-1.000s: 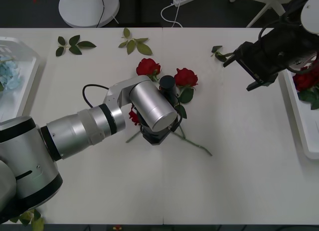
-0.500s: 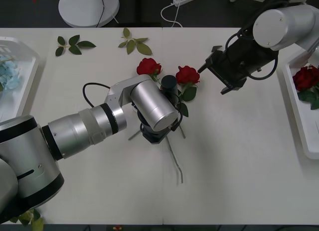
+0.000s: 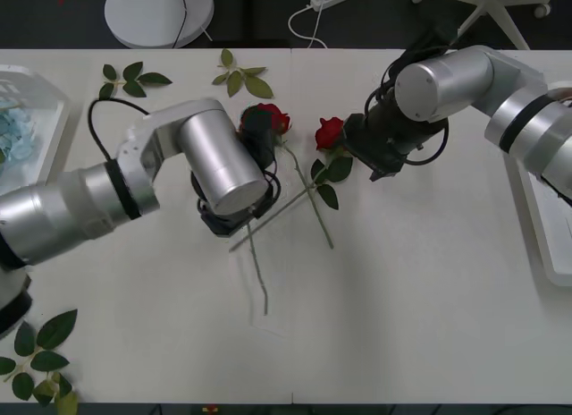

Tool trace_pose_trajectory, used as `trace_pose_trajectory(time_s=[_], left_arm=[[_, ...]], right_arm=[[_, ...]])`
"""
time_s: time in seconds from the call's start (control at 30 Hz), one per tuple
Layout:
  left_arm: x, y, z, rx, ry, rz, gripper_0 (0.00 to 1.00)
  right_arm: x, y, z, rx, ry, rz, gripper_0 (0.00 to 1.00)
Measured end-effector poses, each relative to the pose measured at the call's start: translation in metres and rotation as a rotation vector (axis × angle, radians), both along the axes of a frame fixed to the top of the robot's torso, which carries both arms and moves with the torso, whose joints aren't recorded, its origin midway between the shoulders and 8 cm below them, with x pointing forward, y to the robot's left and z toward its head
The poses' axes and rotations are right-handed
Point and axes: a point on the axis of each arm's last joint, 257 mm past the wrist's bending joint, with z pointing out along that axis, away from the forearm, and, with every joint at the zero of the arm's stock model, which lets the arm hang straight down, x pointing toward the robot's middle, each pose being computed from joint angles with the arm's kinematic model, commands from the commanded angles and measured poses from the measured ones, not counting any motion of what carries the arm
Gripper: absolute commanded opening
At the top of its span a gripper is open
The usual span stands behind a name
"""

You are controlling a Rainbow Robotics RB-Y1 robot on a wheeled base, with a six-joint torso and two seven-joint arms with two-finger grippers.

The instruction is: Place the red flowers into the right box and the blue flowers into the left box. If a person shows an open palm, hand one flower to the person first, then continue sorting.

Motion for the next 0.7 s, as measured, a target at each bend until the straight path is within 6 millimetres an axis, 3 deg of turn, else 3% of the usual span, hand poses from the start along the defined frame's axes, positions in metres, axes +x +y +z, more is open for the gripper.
trace_pose_trajectory(time_s=[0.23,0.4,0.53,0.7], left_arm=[[0.018,0.090,0.078,0.165,-0.005,-0.282,0.00],[0.035,0.131,0.135,0.171,-0.043,-0.444,0.00],[0.050,0.143,0.169,0.125,-0.105,-0.497,0.00],[0.068,0.131,0.224,0.046,-0.327,-0.632,0.00]], right_arm=[[-0.003,0.026,-0.010,0.011,0.002,0.022,0.95],[-0.004,0.037,-0.015,0.011,0.000,0.032,0.95],[0.000,0.041,-0.020,0.010,-0.011,0.025,0.95],[0.001,0.038,-0.028,-0.019,-0.018,0.050,0.95]])
